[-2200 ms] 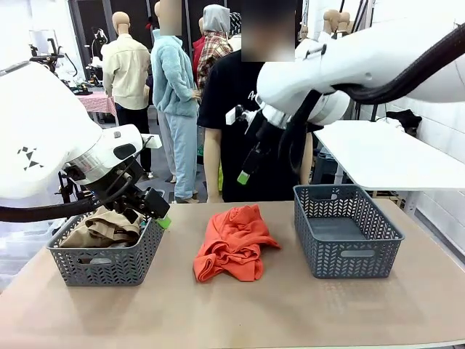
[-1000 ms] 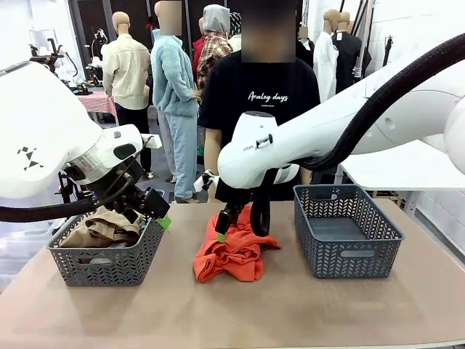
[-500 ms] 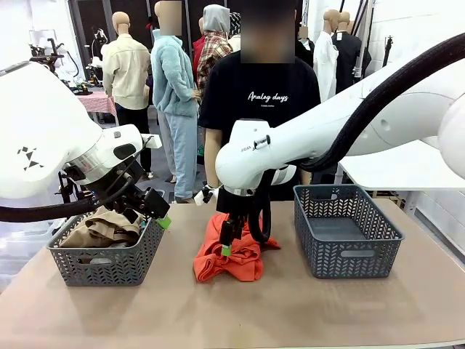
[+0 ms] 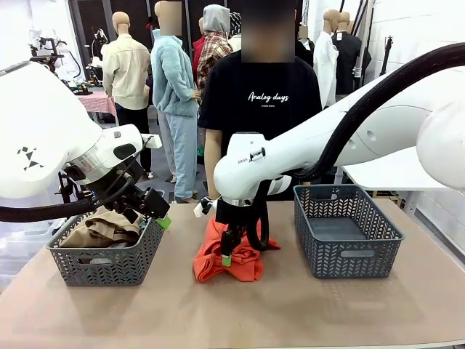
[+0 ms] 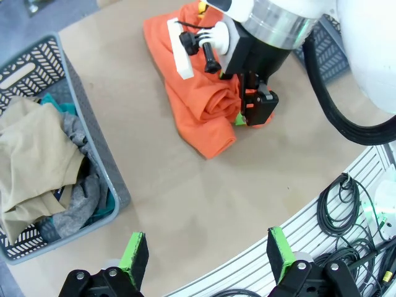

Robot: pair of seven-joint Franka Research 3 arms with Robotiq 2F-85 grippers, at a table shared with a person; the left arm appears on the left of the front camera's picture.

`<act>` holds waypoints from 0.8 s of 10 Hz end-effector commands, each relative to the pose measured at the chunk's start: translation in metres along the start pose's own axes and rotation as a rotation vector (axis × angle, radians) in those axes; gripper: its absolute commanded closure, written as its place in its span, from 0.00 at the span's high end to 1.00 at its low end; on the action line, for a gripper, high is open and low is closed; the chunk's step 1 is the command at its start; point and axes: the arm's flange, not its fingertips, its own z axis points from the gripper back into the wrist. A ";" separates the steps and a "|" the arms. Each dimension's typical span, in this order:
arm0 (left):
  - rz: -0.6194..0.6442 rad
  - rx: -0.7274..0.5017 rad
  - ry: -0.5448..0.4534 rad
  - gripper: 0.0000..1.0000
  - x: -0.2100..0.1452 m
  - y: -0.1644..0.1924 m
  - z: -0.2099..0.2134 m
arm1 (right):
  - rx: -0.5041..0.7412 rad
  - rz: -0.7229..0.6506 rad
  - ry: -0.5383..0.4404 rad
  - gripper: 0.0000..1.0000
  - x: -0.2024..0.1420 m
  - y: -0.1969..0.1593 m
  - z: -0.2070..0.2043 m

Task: Sort the tops and bottoms.
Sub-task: Lift clothes from the center of the table with your right hand.

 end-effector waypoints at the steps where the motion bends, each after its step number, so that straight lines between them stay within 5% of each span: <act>1: 0.001 -0.007 0.003 1.00 -0.001 0.000 0.000 | 0.000 0.036 0.049 1.00 0.005 -0.002 0.002; 2: 0.001 -0.007 0.003 1.00 -0.001 0.000 0.000 | -0.004 0.052 0.074 0.90 0.006 -0.001 0.002; 7: 0.001 -0.007 0.003 1.00 -0.001 0.000 0.000 | 0.002 0.078 0.120 0.00 0.008 -0.002 0.005; 8: 0.001 -0.007 0.003 1.00 -0.001 0.000 0.000 | 0.010 0.079 0.124 0.00 0.008 -0.002 0.005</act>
